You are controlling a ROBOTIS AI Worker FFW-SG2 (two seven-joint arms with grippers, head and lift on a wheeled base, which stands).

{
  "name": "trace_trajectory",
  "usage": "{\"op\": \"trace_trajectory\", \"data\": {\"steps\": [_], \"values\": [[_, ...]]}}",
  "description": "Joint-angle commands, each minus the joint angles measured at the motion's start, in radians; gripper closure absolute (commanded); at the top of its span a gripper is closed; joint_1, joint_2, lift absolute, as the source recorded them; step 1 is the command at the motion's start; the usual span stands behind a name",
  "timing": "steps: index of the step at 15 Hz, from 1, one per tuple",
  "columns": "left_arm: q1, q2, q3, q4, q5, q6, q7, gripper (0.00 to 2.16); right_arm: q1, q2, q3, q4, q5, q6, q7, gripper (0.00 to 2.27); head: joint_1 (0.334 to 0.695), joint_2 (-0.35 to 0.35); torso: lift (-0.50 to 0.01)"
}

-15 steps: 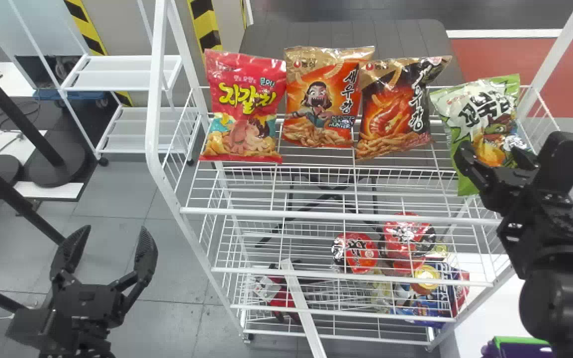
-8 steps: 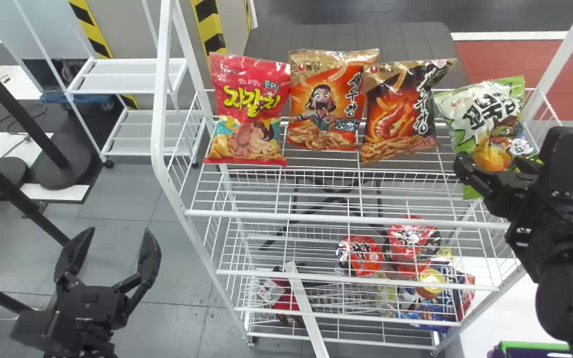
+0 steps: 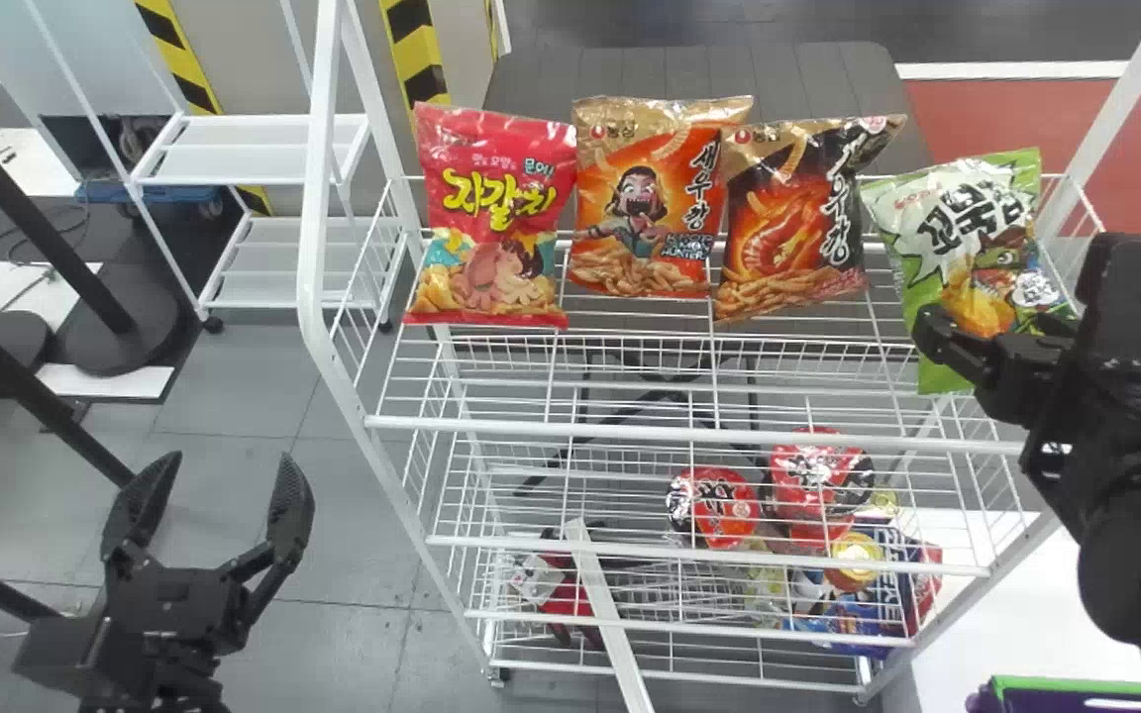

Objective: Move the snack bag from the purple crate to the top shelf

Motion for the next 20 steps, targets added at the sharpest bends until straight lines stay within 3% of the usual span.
{"op": "trace_trajectory", "data": {"steps": [1,11,15,19,20], "values": [[-0.001,0.002,0.000,0.003,0.001,0.000,0.000,0.10,-0.012,0.004,-0.001,-0.007,0.020,0.039,0.000,0.17,0.695,0.085,0.009],[-0.001,0.002,0.000,0.006,0.004,-0.018,0.000,0.10,-0.058,0.004,-0.004,0.014,0.071,0.153,0.003,0.23,0.695,0.073,0.009],[-0.001,0.003,-0.001,0.005,0.006,-0.018,0.000,0.10,-0.058,0.004,-0.004,0.016,0.072,0.153,0.009,0.60,0.695,0.073,0.009],[-0.001,0.006,-0.001,0.005,0.007,-0.018,0.000,0.10,-0.058,0.004,-0.003,0.014,0.078,0.156,0.009,1.67,0.695,0.073,0.009],[-0.001,0.008,-0.001,0.005,0.007,-0.018,0.000,0.10,-0.058,0.004,-0.001,0.014,0.078,0.165,0.009,1.71,0.695,0.073,0.009]]}}
